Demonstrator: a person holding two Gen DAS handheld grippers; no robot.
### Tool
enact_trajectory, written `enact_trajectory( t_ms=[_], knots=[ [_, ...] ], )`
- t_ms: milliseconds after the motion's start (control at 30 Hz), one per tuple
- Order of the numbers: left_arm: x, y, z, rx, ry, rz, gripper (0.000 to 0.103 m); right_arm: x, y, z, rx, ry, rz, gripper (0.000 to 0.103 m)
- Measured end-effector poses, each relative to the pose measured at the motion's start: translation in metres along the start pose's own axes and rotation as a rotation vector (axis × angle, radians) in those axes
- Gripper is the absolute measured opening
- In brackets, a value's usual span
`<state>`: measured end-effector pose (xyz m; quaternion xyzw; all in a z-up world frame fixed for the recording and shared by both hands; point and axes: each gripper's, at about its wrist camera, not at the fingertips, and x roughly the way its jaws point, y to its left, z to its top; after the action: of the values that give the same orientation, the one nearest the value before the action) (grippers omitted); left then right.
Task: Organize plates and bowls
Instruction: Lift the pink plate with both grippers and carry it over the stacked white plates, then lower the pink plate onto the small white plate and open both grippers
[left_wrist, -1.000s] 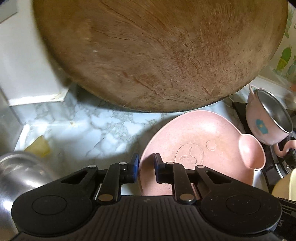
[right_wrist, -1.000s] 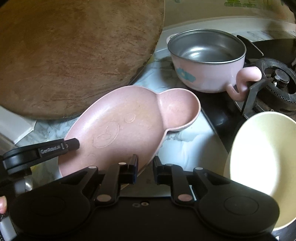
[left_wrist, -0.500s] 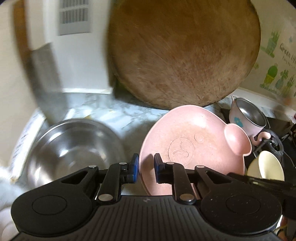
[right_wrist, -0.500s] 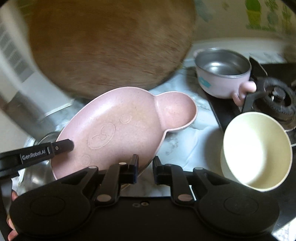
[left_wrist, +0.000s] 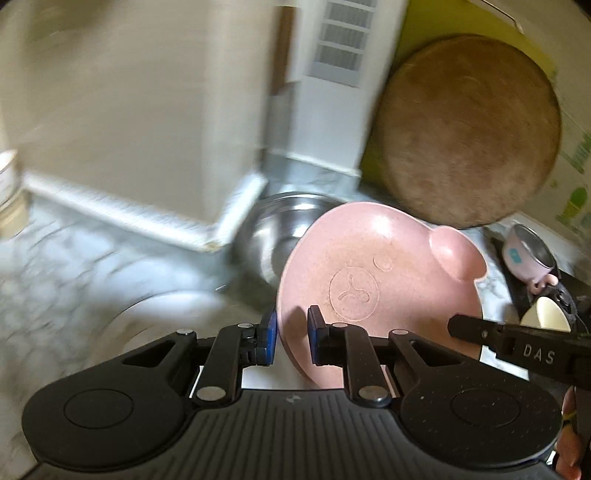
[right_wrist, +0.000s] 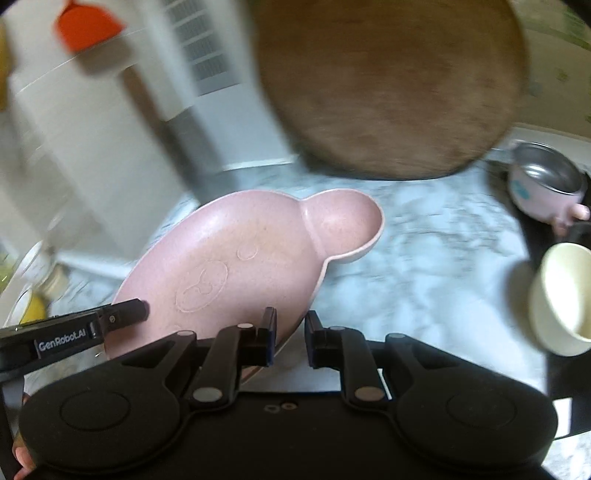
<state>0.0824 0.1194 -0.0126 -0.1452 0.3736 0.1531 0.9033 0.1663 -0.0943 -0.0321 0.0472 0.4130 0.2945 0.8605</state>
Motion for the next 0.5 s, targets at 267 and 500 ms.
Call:
enact_trajectory(
  t_ms=[267, 500],
  knots=[
    [-0.027, 0.066, -0.034, -0.104, 0.013, 0.085, 0.016, 0.015, 0.073, -0.019, -0.127, 0.041, 0.079, 0.017],
    [-0.025, 0.103, -0.058, -0.151, 0.037, 0.132, 0.016, 0.035, 0.118, -0.043, -0.217, 0.069, 0.089, 0.017]
  ],
)
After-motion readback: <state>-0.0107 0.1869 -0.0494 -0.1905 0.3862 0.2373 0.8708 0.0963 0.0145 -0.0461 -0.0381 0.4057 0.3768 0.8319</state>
